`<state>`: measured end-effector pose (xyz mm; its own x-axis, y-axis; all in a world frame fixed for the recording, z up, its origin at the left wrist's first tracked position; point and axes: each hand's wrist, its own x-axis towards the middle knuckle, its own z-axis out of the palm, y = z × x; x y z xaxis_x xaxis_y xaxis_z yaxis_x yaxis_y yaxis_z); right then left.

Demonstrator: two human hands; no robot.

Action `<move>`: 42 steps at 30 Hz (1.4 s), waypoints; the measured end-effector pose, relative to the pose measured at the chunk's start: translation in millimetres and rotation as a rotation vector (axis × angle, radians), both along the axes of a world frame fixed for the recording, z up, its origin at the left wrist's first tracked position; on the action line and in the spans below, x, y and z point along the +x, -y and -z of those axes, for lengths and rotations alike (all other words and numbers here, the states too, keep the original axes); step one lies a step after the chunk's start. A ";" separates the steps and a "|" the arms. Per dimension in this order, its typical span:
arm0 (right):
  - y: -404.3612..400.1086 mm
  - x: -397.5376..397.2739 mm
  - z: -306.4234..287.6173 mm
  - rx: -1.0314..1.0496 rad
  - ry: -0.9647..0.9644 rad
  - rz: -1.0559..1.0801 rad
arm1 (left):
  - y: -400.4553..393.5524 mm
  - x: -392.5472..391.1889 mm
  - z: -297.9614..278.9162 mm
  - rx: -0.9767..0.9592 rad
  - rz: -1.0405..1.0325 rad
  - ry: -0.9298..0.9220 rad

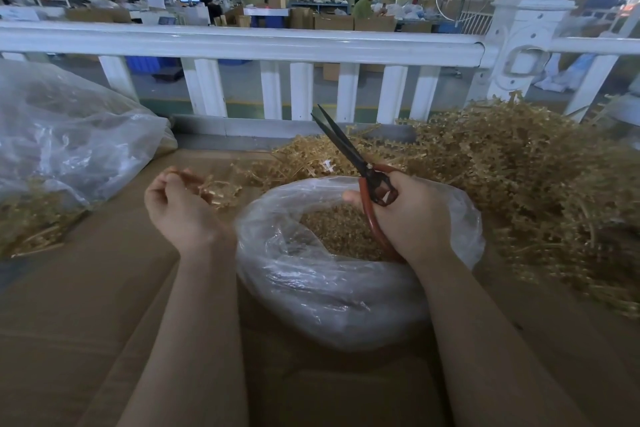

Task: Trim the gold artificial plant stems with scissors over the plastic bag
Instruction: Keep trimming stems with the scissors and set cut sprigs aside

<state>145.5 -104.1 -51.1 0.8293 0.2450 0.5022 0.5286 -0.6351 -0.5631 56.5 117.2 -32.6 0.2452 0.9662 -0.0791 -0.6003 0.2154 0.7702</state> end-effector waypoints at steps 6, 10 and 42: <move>-1.9 0.6 -0.4 -0.105 0.057 0.026 | -3.3 4.6 6.1 0.066 -0.209 -0.263; -2.7 0.6 -0.6 -0.119 0.060 0.059 | -6.9 7.2 5.8 0.027 -0.314 -0.757; 0.2 9.0 7.3 -0.088 -0.105 0.125 | 36.2 52.2 18.6 1.111 0.556 -1.356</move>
<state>154.5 -104.3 -58.4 0.9027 0.1759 0.3926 0.3839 -0.7415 -0.5503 108.7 81.0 -51.3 0.8364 0.5434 0.0717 0.4355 -0.7383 0.5150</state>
